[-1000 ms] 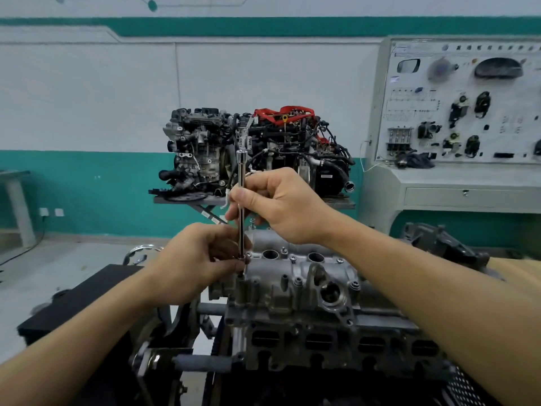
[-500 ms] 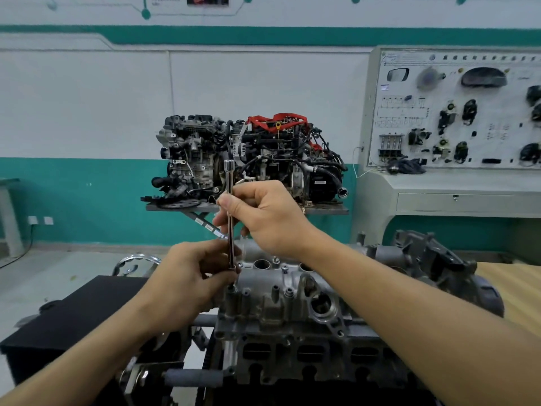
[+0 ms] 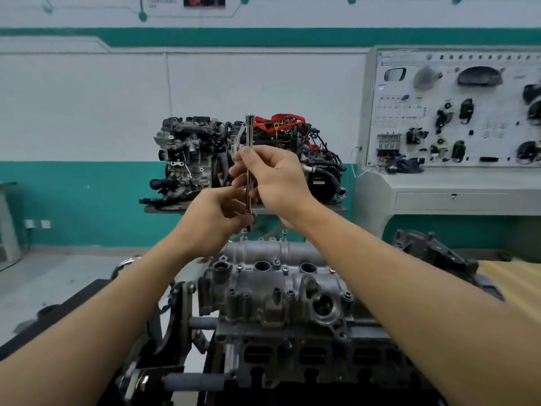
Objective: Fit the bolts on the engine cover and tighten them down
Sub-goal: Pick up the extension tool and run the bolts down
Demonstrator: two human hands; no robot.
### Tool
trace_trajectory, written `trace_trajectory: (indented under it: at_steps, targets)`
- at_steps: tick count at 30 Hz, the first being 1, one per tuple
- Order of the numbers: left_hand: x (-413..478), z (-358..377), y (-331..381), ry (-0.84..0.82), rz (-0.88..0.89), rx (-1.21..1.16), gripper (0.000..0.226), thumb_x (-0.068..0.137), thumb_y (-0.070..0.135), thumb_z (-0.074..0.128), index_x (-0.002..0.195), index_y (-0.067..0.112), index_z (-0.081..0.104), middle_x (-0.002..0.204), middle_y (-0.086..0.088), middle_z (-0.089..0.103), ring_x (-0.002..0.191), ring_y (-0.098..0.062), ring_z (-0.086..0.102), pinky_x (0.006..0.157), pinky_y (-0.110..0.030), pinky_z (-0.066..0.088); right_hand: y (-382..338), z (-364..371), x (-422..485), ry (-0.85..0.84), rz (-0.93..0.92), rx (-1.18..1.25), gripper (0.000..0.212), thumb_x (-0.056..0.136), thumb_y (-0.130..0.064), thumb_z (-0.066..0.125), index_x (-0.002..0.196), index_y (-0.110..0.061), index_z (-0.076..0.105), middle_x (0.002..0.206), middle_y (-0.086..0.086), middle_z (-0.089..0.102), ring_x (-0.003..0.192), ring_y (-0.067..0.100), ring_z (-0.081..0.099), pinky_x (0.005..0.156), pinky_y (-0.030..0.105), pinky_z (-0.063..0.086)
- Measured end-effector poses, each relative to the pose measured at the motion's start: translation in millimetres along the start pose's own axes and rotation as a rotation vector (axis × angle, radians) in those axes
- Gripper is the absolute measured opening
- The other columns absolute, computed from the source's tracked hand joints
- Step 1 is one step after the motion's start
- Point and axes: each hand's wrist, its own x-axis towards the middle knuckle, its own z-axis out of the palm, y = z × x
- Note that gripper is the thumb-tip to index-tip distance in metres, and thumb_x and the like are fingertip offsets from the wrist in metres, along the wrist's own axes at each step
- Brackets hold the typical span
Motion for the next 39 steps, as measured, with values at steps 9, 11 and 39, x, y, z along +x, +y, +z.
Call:
trace_trajectory:
  at_steps: [9,11,39]
  targets:
    - [42.7,27.2,-53.4,0.095,-0.092,-0.042,0.02,0.09,0.002,0.068,0.105,0.016,0.068,0.083,-0.006,0.073,0.076,-0.018,0.072,0.078,-0.036,0.056,66.8,0.2,53.7,0.056,-0.037,-0.276,0.032,0.104,-0.016,0.048,0.087,0.005,0.064,0.074,0.015,0.069,0.056,0.02,0.062,0.054,0.028,0.051]
    - [40.0,32.9,-64.2,0.113,-0.069,-0.065,0.03,0.092,0.002,0.066,0.108,0.027,0.067,0.081,-0.002,0.072,0.07,-0.011,0.07,0.076,-0.033,0.056,81.5,1.4,56.0,0.049,-0.052,-0.285,0.032,0.104,-0.016,0.048,0.088,0.006,0.064,0.072,0.013,0.068,0.055,0.02,0.061,0.057,0.033,0.053]
    - [62.6,41.7,-83.2,0.055,-0.096,-0.364,0.008,0.096,0.013,0.065,0.096,0.011,0.072,0.086,-0.007,0.078,0.082,-0.019,0.076,0.072,-0.021,0.058,95.3,-27.1,63.9,-0.143,0.074,-0.061,0.021,0.101,-0.018,0.056,0.085,-0.009,0.066,0.073,0.002,0.071,0.064,0.016,0.067,0.049,0.026,0.052]
